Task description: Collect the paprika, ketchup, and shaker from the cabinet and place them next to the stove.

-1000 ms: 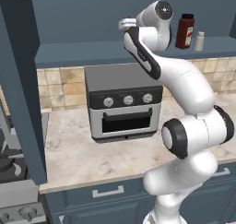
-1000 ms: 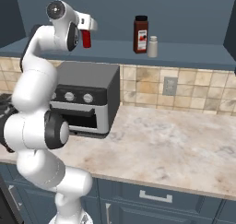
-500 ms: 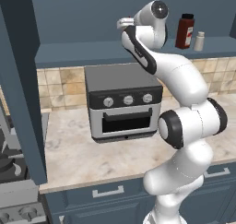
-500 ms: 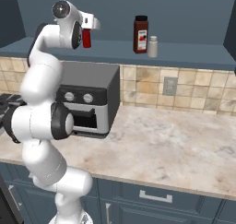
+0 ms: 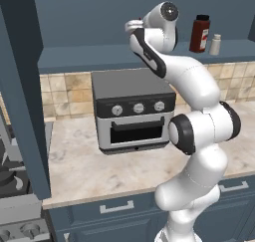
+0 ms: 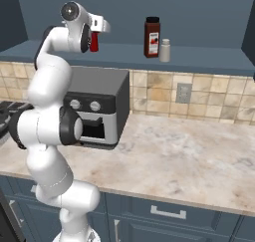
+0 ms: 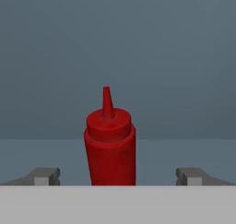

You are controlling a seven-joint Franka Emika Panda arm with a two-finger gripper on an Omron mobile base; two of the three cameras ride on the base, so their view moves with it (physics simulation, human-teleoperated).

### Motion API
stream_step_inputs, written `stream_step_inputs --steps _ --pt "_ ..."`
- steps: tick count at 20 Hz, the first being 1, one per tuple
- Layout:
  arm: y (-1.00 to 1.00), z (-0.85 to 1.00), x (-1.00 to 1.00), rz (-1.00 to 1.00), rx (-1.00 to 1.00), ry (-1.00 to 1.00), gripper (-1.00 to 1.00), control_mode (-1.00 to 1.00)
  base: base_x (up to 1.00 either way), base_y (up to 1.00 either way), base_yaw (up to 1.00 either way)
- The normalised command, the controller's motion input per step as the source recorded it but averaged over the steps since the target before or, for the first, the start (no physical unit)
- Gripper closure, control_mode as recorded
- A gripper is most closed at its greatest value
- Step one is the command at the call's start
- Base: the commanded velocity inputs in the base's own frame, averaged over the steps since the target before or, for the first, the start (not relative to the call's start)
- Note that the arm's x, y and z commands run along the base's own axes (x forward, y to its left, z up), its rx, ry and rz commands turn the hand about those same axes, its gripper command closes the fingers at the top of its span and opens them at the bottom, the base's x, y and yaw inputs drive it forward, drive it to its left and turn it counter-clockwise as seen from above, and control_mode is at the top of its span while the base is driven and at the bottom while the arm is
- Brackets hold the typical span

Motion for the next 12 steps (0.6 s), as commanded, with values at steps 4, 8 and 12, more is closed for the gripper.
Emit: stream_step_inputs --steps 4,8,12 --pt "0.05 -0.09 0.28 0.0 0.0 0.0 -1.0 -1.0 0.0 0.0 0.0" --pt "0.08 -0.14 0.21 0.0 0.0 0.0 -1.0 -1.0 0.0 0.0 0.0" --pt "0.06 -0.15 0.11 0.0 0.0 0.0 -1.0 -1.0 0.0 0.0 0.0"
